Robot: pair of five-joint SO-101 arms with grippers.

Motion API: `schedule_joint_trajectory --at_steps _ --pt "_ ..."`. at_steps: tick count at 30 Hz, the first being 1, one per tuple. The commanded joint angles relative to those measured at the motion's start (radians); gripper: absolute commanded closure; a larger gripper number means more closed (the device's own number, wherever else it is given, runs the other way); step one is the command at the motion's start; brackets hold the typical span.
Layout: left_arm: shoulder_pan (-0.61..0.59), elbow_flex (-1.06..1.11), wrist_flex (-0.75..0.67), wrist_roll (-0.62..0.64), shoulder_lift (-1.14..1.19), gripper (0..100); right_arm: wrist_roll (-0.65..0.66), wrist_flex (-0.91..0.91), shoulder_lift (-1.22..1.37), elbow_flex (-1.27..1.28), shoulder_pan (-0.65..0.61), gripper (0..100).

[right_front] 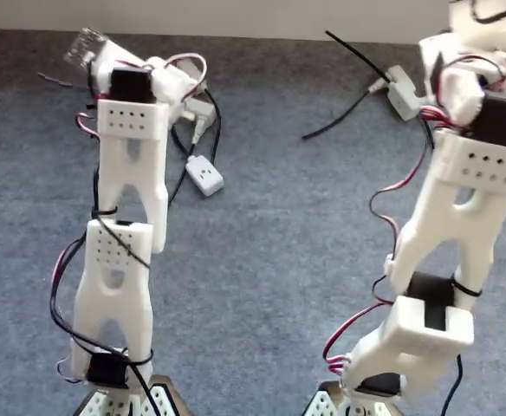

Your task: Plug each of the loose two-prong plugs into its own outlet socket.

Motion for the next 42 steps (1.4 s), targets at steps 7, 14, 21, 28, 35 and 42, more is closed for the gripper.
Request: schedule_joint_trajectory --at_steps 7,14,21,28,35,42 --pt "-0.048 0.443 0.006 -0.081 -0.650 99 -0.164 -0.015 -0.018 -0.004 -0.120 84.3" --pt "-0.160 0.906 0.003 -0.084 -1.164 99 -0.183 -0.004 -0.018 -0.001 -0.153 81.3" --pt "-0.433 1.276 -0.040 -0.087 -1.385 99 -0.184 0.153 -0.013 0.004 -0.380 81.1" --pt "-0.535 1.666 -0.147 -0.087 -1.486 99 -0.293 0.326 0.016 0.071 -0.621 77.4" --pt "-0.539 2.132 -0.545 -0.081 -1.501 99 -0.293 0.272 0.173 0.231 -0.771 75.5" --pt "-0.634 2.381 -0.893 0.017 -1.501 99 -0.255 0.051 0.401 0.257 -0.780 75.5"
